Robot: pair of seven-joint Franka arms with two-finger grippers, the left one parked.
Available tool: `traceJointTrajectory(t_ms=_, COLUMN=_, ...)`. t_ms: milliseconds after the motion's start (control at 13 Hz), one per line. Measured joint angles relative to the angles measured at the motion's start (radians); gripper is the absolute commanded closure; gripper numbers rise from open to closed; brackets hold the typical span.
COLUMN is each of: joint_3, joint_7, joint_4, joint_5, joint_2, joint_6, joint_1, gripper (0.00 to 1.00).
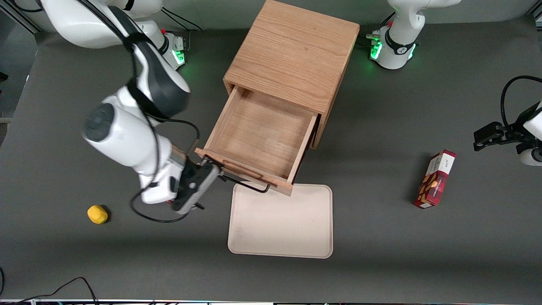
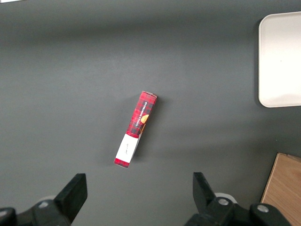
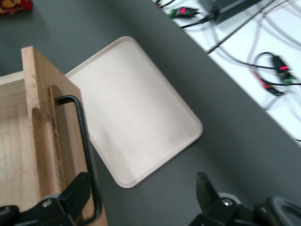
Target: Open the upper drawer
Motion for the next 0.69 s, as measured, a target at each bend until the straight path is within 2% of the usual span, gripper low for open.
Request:
traceJointTrajectory(t_ms=154, joint_3=-0.02, joint_7=0.055, joint_4=-0.038, joint_5=0.009, joint_2=-0.101, joint_6=-0.107, joint_1=-0.068, gripper=0.0)
traceJointTrajectory(t_ms=462, joint_3=-0.12, joint_7=0.251, joint_4=-0.167, joint_5=0.011, joint_2=-0.313, joint_6=-0.349, joint_1=-0.172, gripper=0.0)
traceJointTrajectory(t_ms=692, joint_3=-0.219, joint_7=0.311, joint_4=-0.281, joint_5=0.012, joint_2=-0.433, joint_6=-0.409, joint_1=-0.202, gripper=0.0)
